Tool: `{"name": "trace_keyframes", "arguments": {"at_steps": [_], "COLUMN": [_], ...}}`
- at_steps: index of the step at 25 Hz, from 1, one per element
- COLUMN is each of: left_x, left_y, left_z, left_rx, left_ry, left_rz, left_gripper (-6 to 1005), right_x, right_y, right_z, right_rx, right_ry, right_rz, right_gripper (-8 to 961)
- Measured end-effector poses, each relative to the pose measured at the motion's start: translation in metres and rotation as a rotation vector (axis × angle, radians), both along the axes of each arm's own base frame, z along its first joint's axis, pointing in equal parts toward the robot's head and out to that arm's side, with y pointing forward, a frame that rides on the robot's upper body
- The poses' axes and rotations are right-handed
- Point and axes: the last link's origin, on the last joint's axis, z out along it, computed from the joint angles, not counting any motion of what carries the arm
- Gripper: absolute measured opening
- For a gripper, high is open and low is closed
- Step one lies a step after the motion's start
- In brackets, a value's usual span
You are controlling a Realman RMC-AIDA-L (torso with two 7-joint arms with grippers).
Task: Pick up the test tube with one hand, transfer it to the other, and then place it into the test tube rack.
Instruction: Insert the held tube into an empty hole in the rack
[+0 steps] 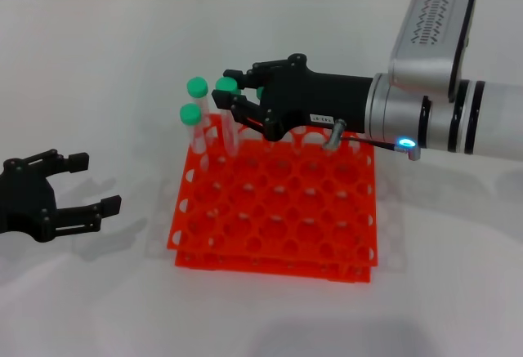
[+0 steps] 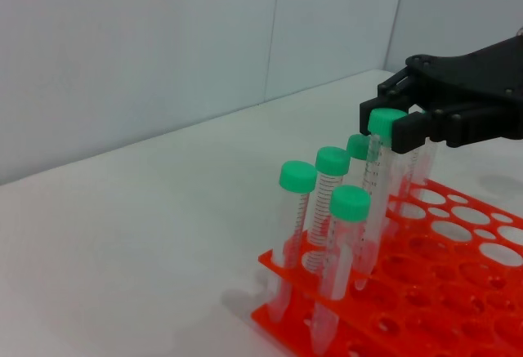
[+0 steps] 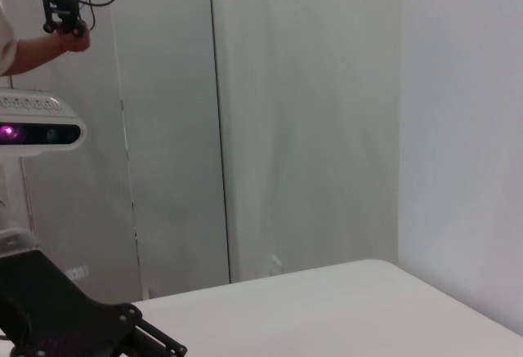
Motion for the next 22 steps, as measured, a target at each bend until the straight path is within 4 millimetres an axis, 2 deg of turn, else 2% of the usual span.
{"name": "trace_keyframes", "arguments": {"at_steps": [22], "left_x": [-0.0012], "left_y": [-0.0013], "left_z": [-0.0017], "left_rx": [-0.004], "left_ry": [-0.002], "left_rz": [-0.004], "left_gripper": [879], "right_x": [0.002], "right_y": [-0.002], "right_z": [-0.0052], "right_rx": [-0.007], "right_ry": [-0.022], "right_rz": [-0.001], "right_gripper": [295]}}
